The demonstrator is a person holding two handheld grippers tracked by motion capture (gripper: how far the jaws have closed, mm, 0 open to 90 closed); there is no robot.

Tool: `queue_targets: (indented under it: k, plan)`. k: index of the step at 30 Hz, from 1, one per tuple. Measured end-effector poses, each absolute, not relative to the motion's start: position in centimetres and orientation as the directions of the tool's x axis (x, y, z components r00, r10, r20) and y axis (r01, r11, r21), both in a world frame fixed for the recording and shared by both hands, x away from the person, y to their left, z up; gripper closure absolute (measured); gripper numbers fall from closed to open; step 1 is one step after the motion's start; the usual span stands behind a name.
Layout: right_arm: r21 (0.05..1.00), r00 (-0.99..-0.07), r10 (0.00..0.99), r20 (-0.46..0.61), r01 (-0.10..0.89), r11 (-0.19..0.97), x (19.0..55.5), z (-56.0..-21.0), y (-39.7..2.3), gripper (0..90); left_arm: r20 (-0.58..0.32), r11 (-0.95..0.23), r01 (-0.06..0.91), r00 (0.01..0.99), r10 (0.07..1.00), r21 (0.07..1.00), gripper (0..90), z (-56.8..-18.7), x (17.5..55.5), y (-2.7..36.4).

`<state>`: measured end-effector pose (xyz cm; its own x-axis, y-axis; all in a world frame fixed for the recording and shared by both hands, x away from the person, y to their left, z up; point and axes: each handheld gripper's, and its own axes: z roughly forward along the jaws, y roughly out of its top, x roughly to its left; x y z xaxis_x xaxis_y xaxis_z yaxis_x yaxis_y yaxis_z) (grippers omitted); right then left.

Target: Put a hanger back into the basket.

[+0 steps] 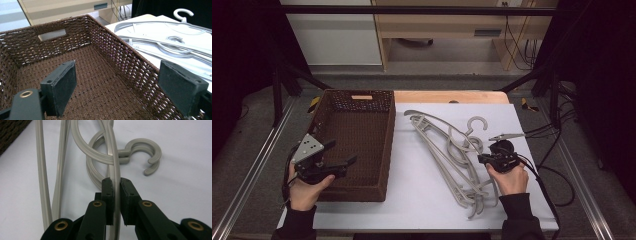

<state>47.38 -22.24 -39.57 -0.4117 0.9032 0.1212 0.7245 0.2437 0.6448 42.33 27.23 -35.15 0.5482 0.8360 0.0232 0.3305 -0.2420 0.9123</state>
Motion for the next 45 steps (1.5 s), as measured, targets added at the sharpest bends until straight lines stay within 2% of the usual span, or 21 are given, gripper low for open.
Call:
queue_targets:
  k: [35,45]
  plan:
    - [0.782,-0.509,0.861,0.021,0.545,0.303,44.1,-34.5,-23.4,82.6,0.029,-0.257,0.313,0.582,0.813,0.914,15.1,-34.1,42.0,26.7]
    - [0.797,-0.593,0.803,-0.050,0.461,0.391,43.3,-32.5,-22.1,82.6,0.098,-0.334,0.274,0.624,0.775,0.902,15.0,-31.5,42.2,25.2]
